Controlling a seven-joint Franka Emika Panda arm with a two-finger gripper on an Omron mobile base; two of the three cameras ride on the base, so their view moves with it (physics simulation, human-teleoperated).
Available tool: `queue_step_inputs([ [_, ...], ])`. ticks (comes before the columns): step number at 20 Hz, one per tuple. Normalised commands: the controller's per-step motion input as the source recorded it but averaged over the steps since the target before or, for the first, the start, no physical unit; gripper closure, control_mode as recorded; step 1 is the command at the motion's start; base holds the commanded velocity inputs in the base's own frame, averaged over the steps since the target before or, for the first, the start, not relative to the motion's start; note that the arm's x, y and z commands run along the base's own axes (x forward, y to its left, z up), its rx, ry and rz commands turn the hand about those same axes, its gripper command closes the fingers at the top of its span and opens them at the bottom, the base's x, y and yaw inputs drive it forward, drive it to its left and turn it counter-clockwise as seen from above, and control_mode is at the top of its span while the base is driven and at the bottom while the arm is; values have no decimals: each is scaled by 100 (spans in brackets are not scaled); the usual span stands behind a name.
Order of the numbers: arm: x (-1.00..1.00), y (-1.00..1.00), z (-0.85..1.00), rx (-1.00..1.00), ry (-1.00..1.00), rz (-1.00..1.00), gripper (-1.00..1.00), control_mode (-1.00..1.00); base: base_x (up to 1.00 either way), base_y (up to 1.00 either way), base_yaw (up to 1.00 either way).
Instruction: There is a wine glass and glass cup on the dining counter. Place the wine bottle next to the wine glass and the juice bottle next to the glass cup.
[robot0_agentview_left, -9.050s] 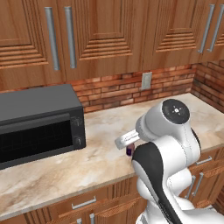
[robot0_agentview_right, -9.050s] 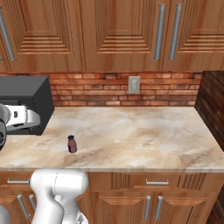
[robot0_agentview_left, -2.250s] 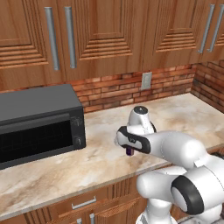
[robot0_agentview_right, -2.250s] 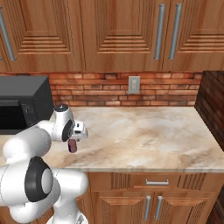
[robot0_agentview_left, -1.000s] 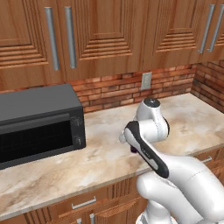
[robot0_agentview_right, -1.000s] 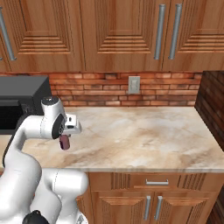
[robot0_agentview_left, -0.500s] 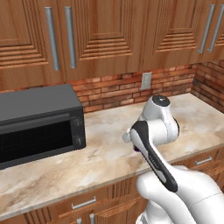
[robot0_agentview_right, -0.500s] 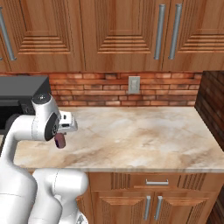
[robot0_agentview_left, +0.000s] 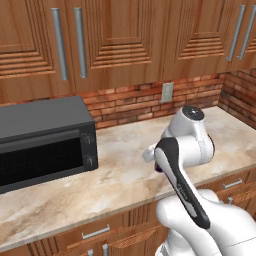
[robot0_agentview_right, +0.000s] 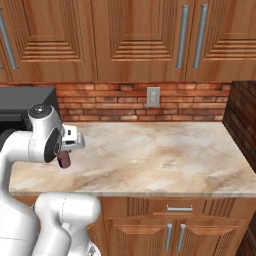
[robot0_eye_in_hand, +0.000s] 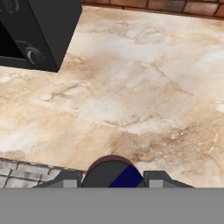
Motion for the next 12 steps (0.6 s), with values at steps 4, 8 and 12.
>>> queue_step_inputs([
  [4,-7,0,10,1,0,-5,100,-100,0,0,0],
  [8,0,0,0,0,0,0,100,-100,0,0,0],
  [12,0,0,0,0,0,0,100,100,0,0,0],
])
